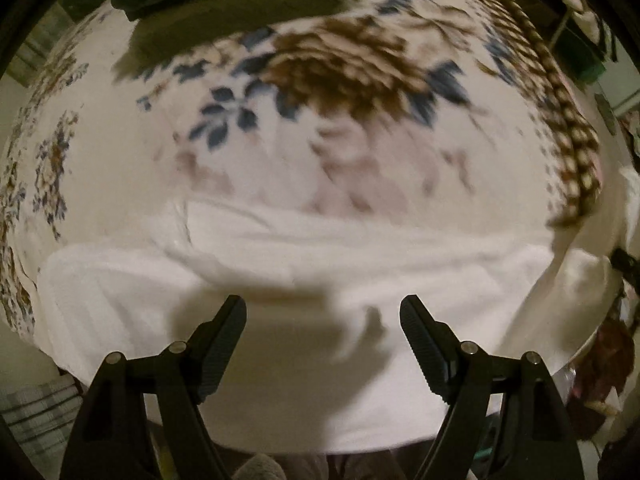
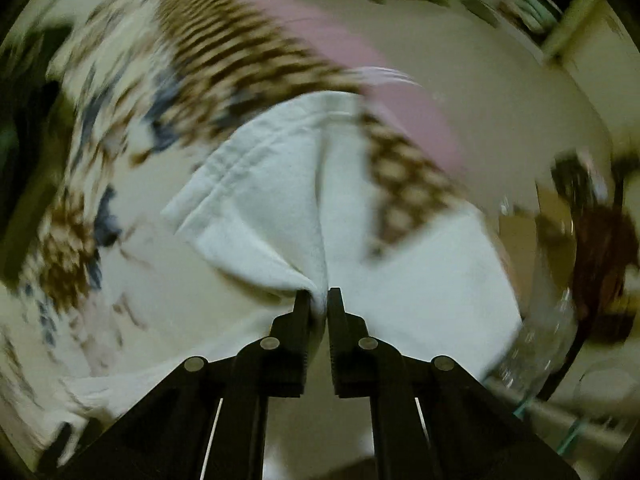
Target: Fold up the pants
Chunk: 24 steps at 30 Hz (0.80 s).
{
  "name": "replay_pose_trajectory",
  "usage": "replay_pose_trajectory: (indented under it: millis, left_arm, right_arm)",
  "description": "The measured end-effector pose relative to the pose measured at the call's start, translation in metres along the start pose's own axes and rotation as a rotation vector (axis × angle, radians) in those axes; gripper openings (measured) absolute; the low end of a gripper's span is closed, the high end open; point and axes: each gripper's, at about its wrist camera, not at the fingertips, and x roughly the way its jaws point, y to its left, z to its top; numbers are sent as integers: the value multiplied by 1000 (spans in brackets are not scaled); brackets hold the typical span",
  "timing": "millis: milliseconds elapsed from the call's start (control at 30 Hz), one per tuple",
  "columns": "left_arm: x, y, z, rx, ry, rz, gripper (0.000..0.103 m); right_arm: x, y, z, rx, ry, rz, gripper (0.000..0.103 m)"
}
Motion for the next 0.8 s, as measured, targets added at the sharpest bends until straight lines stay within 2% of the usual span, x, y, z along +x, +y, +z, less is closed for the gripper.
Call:
replay_pose_trajectory:
  millis: [100, 167, 267, 333, 433, 500, 567, 600, 633, 700, 733, 767, 800]
  left_arm:
    - [5, -12, -18, 20, 26, -13, 78]
    - [13, -21, -27, 29, 49, -21, 78]
    - [19, -31, -33, 45, 48, -18, 78]
    - [22, -35, -36, 49, 45, -21, 78]
    - [22, -37, -39, 48, 46, -24, 78]
    - [22, -33, -42, 41, 42, -23, 78]
    - [20, -27, -43, 30, 41, -19, 78]
    - [18, -24, -44, 20, 40, -21, 78]
    - [15, -17, -47, 7, 36, -25, 78]
    - [13, -8, -51, -6, 32, -27, 78]
    - [13, -1, -53, -18, 30, -28, 78]
    - [15, 9, -54, -27, 28, -30, 78]
    - [16, 15, -57, -40, 31, -31, 78]
  right_arm:
    - [-6, -62, -18, 158, 1, 9, 9]
    - [8, -107, -29, 221, 9, 14, 9]
    - [48, -136, -43, 293, 145, 61, 12]
    - [59, -149, -49, 357, 162, 116, 30]
    - [53, -166, -57, 436, 134, 174, 40]
    - [57, -171, -54, 447, 142, 184, 40]
    - [61, -169, -53, 435, 116, 164, 35]
    - [60, -167, -47, 403, 90, 132, 9]
    - [55, -161, -41, 349, 58, 113, 5]
    - [40, -157, -36, 288, -8, 71, 4]
    - [34, -156, -36, 270, -21, 17, 4]
    - [36, -156, -35, 269, -14, -19, 4]
    - [45, -161, -36, 283, 36, -27, 4]
